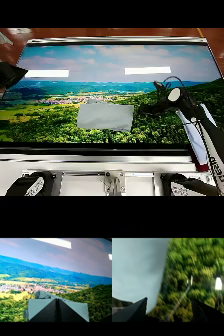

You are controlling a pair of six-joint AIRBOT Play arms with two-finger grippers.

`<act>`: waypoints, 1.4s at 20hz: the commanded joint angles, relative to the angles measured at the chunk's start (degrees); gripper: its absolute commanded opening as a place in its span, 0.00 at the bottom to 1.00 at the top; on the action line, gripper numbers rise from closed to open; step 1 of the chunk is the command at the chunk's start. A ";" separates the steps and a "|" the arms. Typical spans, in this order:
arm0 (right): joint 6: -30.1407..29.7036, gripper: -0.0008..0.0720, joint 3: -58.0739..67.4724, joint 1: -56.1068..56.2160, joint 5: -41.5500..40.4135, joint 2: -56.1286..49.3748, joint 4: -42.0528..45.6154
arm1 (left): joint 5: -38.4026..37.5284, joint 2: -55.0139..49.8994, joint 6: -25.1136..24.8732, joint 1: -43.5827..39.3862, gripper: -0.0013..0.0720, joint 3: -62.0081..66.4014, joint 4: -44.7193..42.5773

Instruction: Fold the shirts.

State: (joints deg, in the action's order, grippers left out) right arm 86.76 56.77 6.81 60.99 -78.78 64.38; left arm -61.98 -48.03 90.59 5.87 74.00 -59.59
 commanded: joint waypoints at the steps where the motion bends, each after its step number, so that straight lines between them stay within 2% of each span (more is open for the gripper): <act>1: -2.97 0.94 -6.36 -1.14 -2.60 -2.56 -8.94 | -0.04 -0.04 -0.07 0.07 0.07 -1.36 0.02; 6: -11.28 0.94 -6.36 3.34 -12.15 -8.55 -24.59 | -0.02 -0.26 -0.07 0.07 0.07 -1.36 0.02; 11: -12.72 0.93 -6.36 3.43 -12.70 -10.43 -26.82 | -0.02 -0.39 -0.04 0.04 0.07 -1.36 0.04; 12: -12.72 0.86 -6.36 3.41 -13.11 -10.88 -27.04 | -0.04 -0.57 -0.04 0.04 0.07 -1.36 0.02; 13: -12.72 0.57 -6.36 3.41 -13.20 -11.23 -27.04 | -0.04 -0.68 -0.04 0.04 0.07 -1.36 0.02; 14: -12.79 0.16 -6.16 3.34 -13.11 -11.28 -26.95 | -0.04 -0.81 -0.07 0.04 0.07 -1.36 0.02; 15: -13.46 0.11 -5.31 3.23 -12.17 -11.28 -27.06 | -0.04 -0.98 -0.07 0.04 0.07 -1.38 0.02; 16: -16.65 0.10 -3.34 2.86 -8.76 -11.21 -27.06 | -0.04 -1.25 -0.09 0.04 0.07 -1.38 0.02; 17: -22.40 0.10 0.09 2.16 -2.16 -11.15 -26.93 | -0.02 -1.44 -0.07 0.04 0.07 -1.53 0.02; 18: -25.70 0.10 3.98 1.20 4.87 -10.84 -26.99 | -0.04 -1.62 -0.09 0.04 0.07 -1.92 0.02; 19: -25.99 0.10 8.92 -0.35 12.39 -10.36 -27.06 | -0.02 -1.62 -0.09 0.04 0.07 -2.51 0.02; 20: -25.11 0.10 14.14 -2.23 18.45 -9.51 -27.02 | -0.02 -1.62 -0.09 0.04 0.07 -3.34 0.02; 22: -20.83 0.10 23.74 -6.69 24.37 -7.37 -26.93 | -0.02 -1.62 -0.09 0.04 0.07 -5.27 0.04; 28: -7.56 0.10 43.82 -25.62 24.26 -4.57 -20.76 | -0.02 -1.44 -0.09 0.04 0.07 -7.30 0.07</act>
State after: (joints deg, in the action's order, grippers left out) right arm 72.58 92.38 -10.72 83.15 -84.23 39.86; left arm -61.98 -49.56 90.52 5.87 67.35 -59.55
